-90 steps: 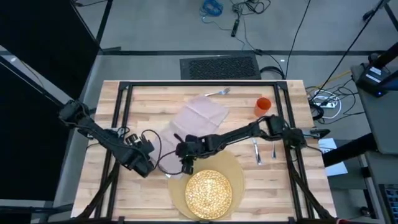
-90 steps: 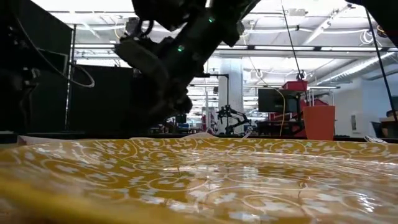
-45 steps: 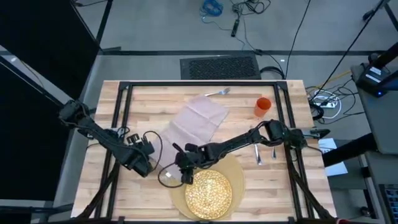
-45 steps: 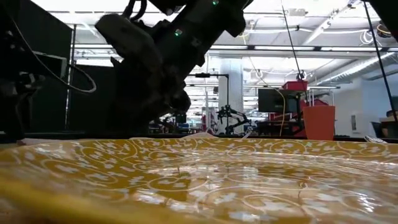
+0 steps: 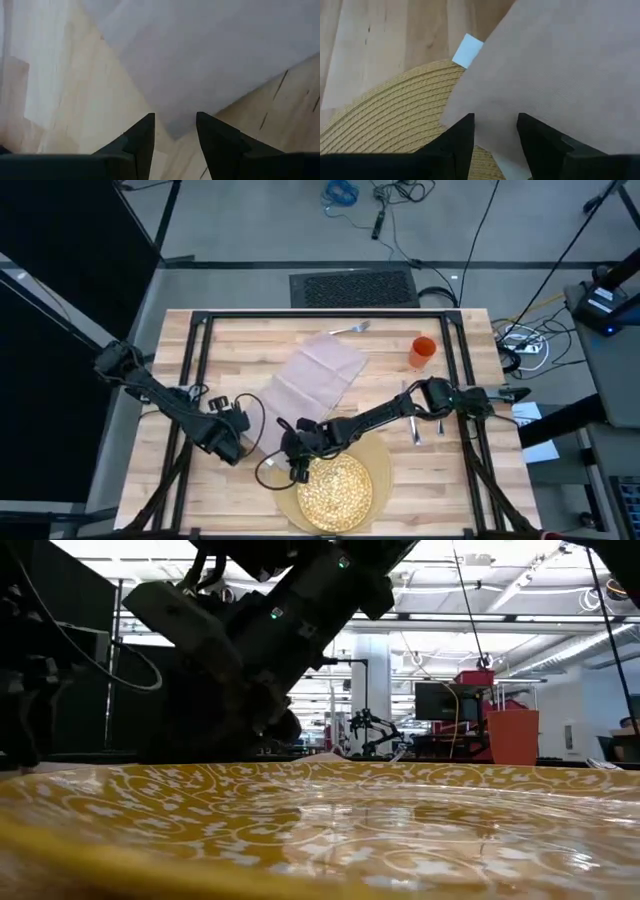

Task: Set table place
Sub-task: Fold the brown table napkin

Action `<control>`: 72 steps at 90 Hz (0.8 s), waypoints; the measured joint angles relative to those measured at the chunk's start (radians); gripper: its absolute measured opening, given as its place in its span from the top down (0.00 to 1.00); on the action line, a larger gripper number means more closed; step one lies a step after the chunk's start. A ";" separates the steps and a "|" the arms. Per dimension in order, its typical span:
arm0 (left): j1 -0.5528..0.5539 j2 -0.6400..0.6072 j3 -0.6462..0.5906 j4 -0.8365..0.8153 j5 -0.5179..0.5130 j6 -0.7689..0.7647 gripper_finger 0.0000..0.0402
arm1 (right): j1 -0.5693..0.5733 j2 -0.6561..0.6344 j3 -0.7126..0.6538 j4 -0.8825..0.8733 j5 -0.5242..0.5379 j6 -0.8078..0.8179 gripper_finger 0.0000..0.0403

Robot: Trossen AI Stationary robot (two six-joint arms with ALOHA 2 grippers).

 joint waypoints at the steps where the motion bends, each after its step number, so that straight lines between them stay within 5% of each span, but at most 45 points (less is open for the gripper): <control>1: 0.000 0.000 -0.002 0.003 0.000 0.000 0.67 | 0.000 0.000 0.000 0.000 0.000 0.000 0.65; 72: 0.015 -0.002 -0.081 0.125 0.022 -0.001 0.67 | 0.027 0.027 -0.001 -0.006 0.069 -0.011 0.78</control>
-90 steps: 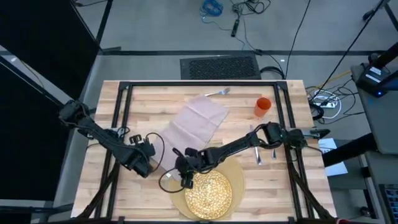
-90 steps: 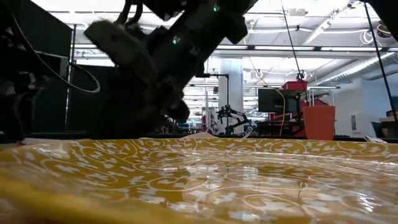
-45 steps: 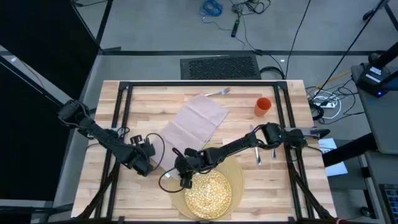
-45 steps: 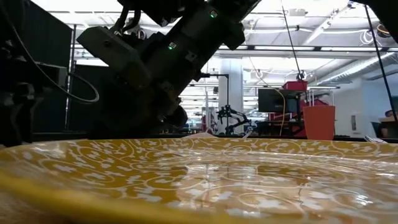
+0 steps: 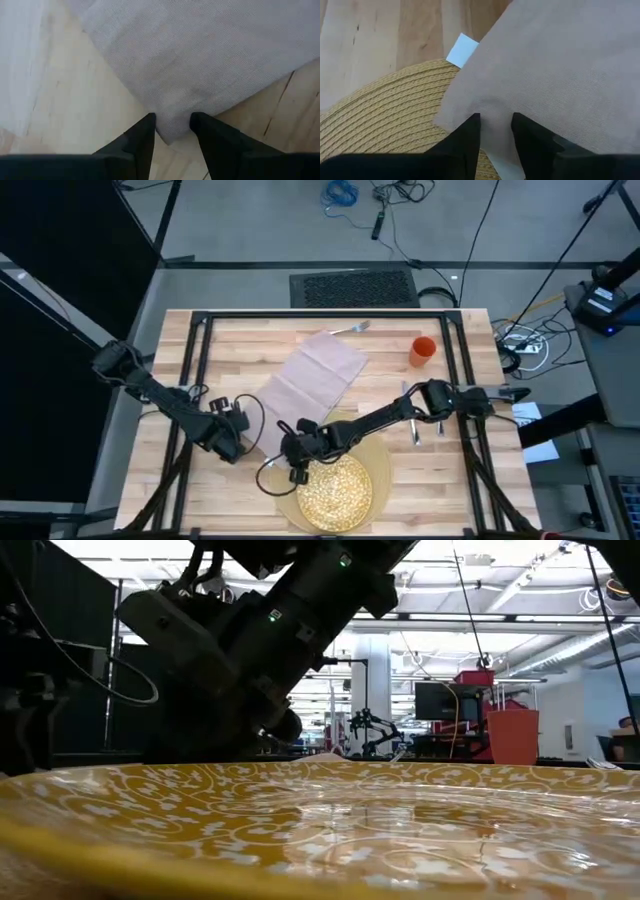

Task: Set table place
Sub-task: Fold the brown table napkin

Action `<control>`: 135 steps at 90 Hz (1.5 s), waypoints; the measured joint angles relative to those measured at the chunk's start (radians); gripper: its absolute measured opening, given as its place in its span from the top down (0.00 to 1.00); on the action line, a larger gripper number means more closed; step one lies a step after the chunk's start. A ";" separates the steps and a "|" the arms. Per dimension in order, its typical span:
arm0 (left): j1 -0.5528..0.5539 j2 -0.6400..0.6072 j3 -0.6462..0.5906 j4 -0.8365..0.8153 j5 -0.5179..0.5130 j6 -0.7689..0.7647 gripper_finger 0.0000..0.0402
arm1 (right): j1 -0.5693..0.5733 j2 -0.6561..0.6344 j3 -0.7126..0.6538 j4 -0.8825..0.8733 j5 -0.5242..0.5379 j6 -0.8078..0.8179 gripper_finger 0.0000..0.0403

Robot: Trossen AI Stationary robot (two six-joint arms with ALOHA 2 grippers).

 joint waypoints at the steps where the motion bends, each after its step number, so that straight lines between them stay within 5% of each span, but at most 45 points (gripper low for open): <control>1: 0.000 0.000 0.000 0.000 0.000 0.000 0.67 | 0.000 0.000 0.000 -0.001 0.001 0.000 0.79; 25: 0.001 0.005 0.023 -0.047 -0.035 0.019 0.77 | -0.001 -0.004 -0.002 -0.001 0.016 -0.030 0.99; 42: 0.001 0.004 0.081 -0.132 -0.108 0.019 0.98 | 0.000 -0.005 0.019 -0.011 0.016 -0.039 1.00; 76: 0.005 0.003 0.087 -0.140 -0.074 -0.004 1.00 | -0.002 -0.002 0.044 -0.055 0.028 -0.043 1.00; 102: 0.091 0.003 0.091 -0.121 -0.053 -0.021 0.84 | -0.002 -0.002 0.045 -0.055 0.032 -0.050 1.00; 120: 0.139 0.002 0.093 -0.054 -0.056 -0.189 0.63 | -0.002 -0.002 0.045 -0.056 0.034 -0.079 1.00; 135: 0.205 0.002 0.093 -0.124 0.063 -0.332 0.56 | -0.002 -0.002 0.045 -0.057 0.031 -0.092 1.00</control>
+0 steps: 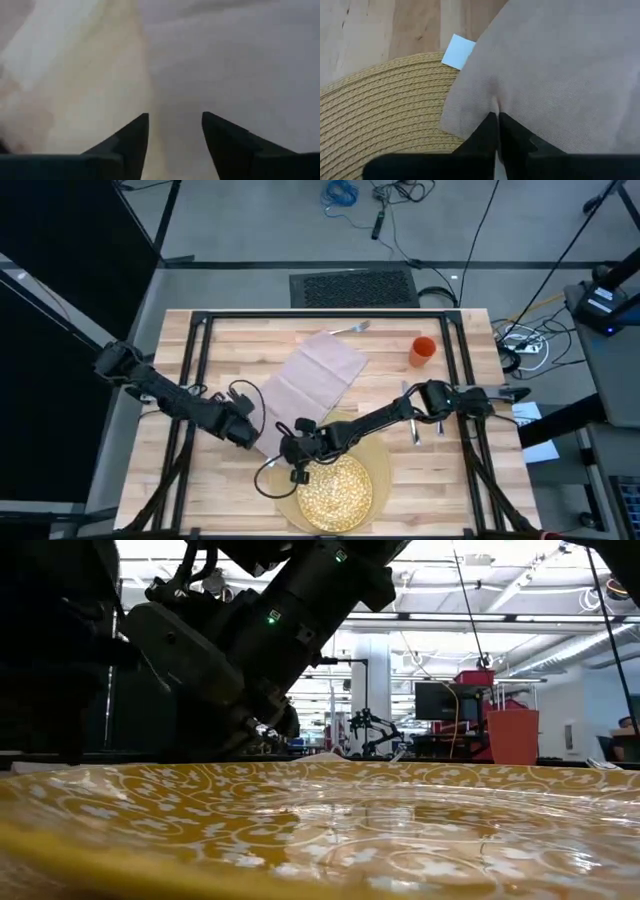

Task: Set table place
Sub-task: Fold the brown table napkin

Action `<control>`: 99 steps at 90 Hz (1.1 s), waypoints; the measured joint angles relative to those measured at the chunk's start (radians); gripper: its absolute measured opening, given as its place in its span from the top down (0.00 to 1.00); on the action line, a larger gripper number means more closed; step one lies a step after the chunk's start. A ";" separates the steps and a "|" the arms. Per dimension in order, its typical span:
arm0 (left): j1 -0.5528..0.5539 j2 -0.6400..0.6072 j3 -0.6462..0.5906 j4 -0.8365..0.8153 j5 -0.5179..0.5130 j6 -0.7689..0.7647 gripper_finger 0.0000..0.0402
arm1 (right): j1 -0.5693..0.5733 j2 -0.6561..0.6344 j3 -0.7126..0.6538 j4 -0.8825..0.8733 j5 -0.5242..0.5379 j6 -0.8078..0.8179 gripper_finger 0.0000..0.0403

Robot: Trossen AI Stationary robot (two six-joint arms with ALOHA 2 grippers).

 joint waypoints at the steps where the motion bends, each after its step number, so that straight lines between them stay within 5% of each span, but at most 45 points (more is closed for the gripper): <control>1: 0.003 0.000 0.000 -0.001 0.003 -0.001 0.56 | 0.000 0.000 0.000 0.000 0.000 0.000 1.00; 58: 0.083 -0.005 -0.078 0.163 0.125 0.078 0.56 | -0.001 0.000 0.000 -0.002 -0.020 -0.004 1.00; 66: 0.082 -0.004 -0.064 0.146 0.104 0.091 0.64 | -0.001 0.000 0.000 -0.001 -0.020 -0.004 1.00; 80: 0.080 -0.027 -0.013 0.137 0.008 0.191 0.95 | -0.001 0.000 0.000 -0.002 -0.021 0.001 1.00; 99: 0.078 -0.031 0.083 0.138 -0.036 0.334 1.00 | 0.000 -0.006 -0.001 -0.004 -0.018 0.006 1.00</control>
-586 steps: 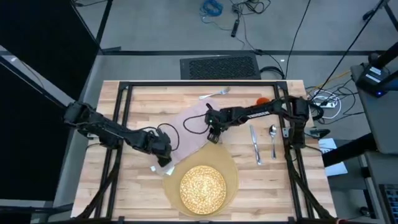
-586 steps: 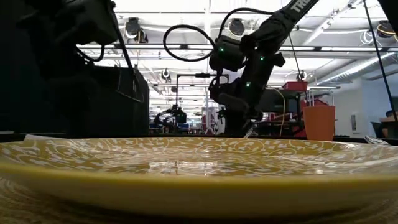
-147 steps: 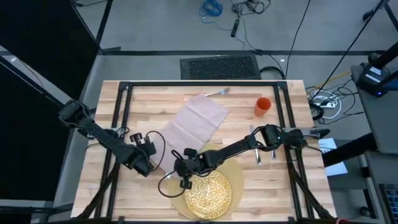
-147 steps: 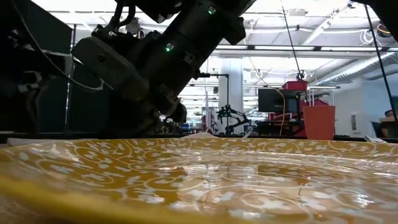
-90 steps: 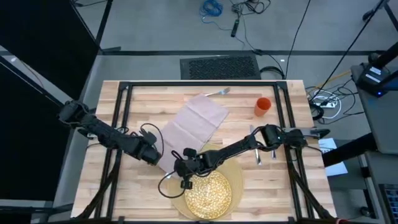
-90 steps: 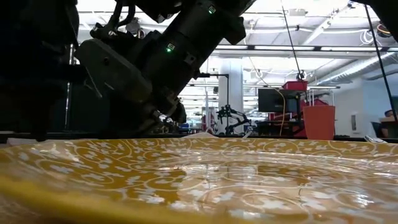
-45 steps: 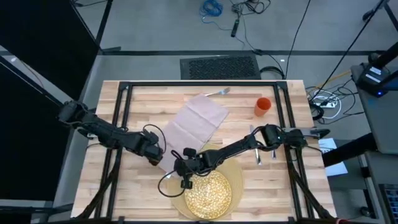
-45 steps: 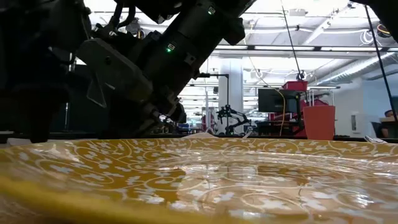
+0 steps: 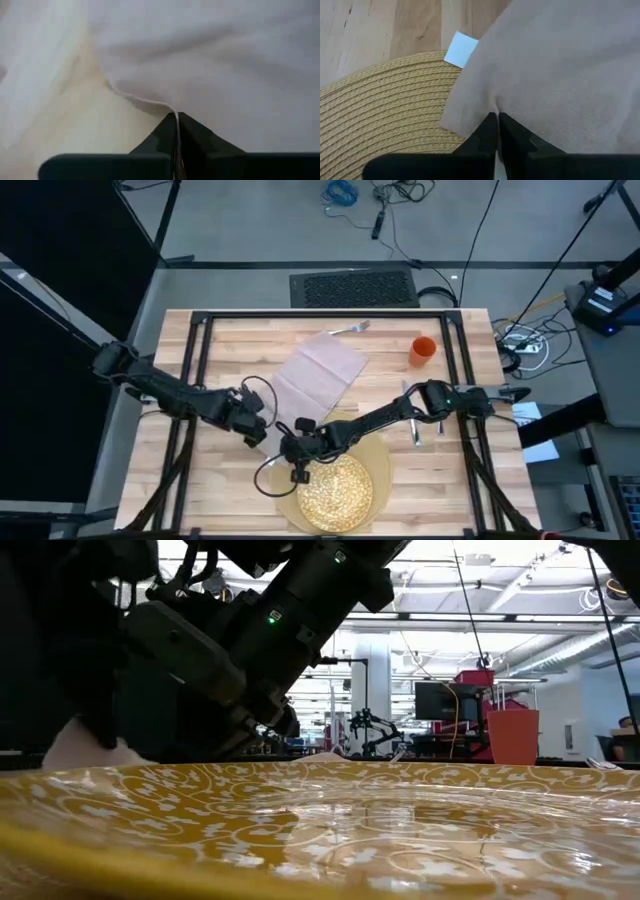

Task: Set table place
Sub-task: Fold the brown table napkin

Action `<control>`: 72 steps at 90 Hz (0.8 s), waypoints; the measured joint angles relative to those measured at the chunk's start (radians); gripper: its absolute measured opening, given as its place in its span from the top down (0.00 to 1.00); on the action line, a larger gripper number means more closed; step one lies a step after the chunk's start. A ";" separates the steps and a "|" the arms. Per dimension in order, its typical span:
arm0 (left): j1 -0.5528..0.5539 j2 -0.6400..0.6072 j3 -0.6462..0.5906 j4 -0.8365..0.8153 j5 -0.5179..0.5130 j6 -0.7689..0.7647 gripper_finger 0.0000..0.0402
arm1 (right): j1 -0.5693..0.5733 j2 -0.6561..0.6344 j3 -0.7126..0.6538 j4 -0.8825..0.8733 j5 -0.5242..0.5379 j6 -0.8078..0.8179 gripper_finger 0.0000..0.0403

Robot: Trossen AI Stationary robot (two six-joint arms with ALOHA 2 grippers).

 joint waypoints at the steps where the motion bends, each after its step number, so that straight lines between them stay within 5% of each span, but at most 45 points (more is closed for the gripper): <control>1: 0.000 0.000 0.005 0.000 -0.002 0.005 1.00 | 0.000 -0.001 0.000 -0.003 0.000 0.001 1.00; 53: 0.000 -0.006 0.087 -0.066 -0.153 0.061 1.00 | -0.001 -0.155 -0.002 -0.133 0.176 -0.025 1.00; 72: 0.003 -0.076 0.087 -0.056 -0.294 0.072 1.00 | -0.017 -0.171 -0.001 -0.202 0.231 -0.025 1.00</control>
